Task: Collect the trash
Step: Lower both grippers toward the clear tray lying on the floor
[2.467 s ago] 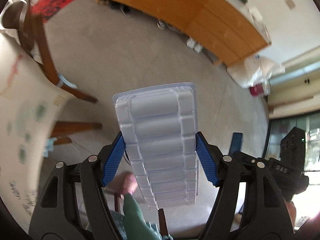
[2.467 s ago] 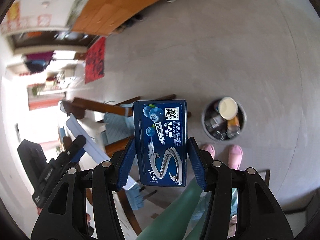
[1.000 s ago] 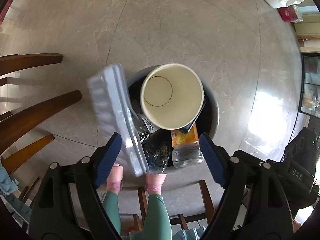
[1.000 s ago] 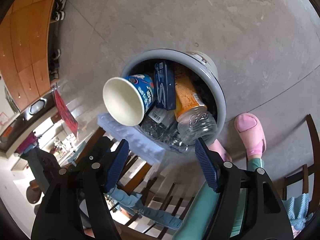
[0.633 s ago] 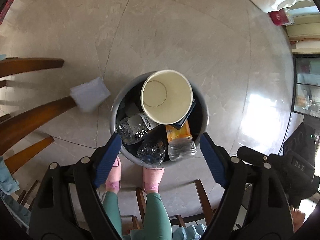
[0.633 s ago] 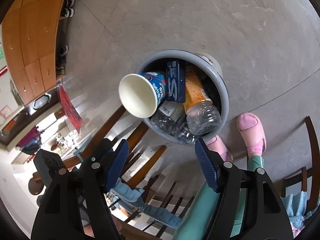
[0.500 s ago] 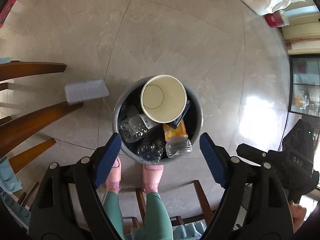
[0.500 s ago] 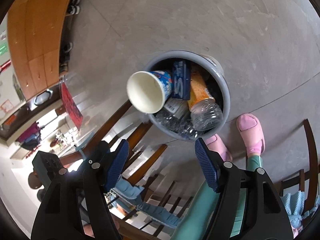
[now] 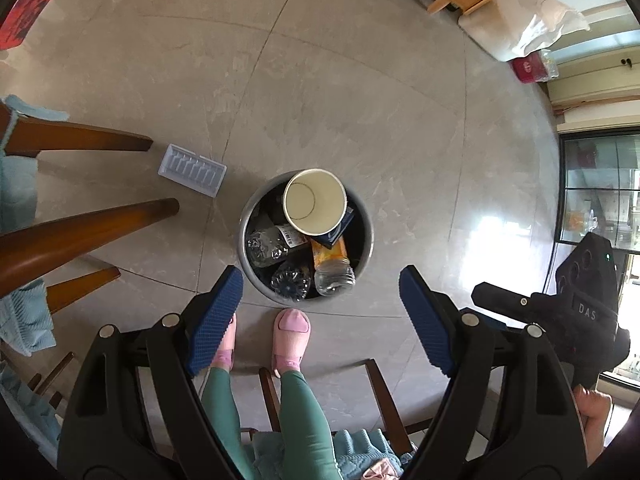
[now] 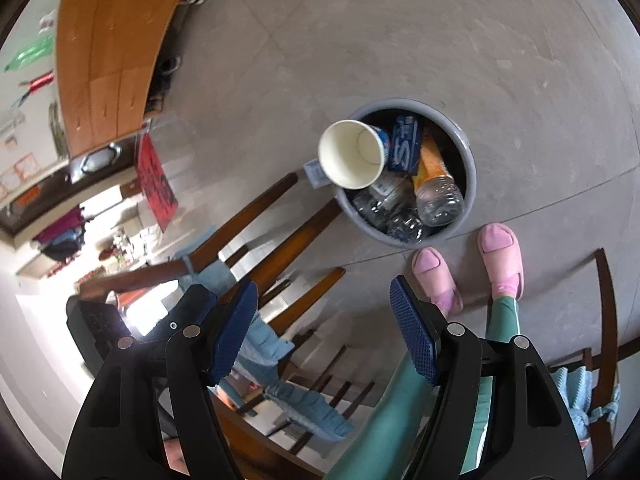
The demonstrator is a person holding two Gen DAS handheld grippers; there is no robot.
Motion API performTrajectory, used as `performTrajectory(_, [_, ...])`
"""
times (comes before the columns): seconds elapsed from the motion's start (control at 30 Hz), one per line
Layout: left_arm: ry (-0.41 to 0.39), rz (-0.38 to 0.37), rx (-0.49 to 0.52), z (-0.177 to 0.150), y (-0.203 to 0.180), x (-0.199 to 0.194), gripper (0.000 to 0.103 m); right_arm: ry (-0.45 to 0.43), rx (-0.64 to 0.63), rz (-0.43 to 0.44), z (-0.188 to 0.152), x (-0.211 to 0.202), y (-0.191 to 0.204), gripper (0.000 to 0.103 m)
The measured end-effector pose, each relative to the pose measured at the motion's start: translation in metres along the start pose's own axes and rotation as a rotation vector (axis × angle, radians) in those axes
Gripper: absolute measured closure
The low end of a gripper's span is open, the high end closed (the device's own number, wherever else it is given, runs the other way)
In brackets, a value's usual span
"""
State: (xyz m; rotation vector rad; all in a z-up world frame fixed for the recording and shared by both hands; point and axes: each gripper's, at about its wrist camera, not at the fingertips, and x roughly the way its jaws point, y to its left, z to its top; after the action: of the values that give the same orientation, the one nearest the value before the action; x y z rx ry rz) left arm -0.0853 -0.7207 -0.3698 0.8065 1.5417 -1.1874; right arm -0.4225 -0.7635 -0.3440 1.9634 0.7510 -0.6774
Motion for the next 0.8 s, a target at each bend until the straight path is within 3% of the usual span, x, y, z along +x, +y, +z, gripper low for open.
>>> performTrajectory(0.27, [-0.03, 0.014, -0.024, -0.009, -0.002, -0.03, 0.023, 0.022, -0.079, -0.004, -0.002, -0.016, 0.037, 0.034])
performTrajectory(0.5, [-0.045, 0.031, -0.111, -0.001, 0.014, -0.034, 0.02, 0.079, -0.143, -0.024, 0.011, -0.004, 0.069, 0.034])
performTrajectory(0.8, [-0.006, -0.022, -0.375, 0.024, 0.082, 0.007, 0.02, 0.202, -0.299, -0.176, 0.054, 0.065, 0.144, 0.033])
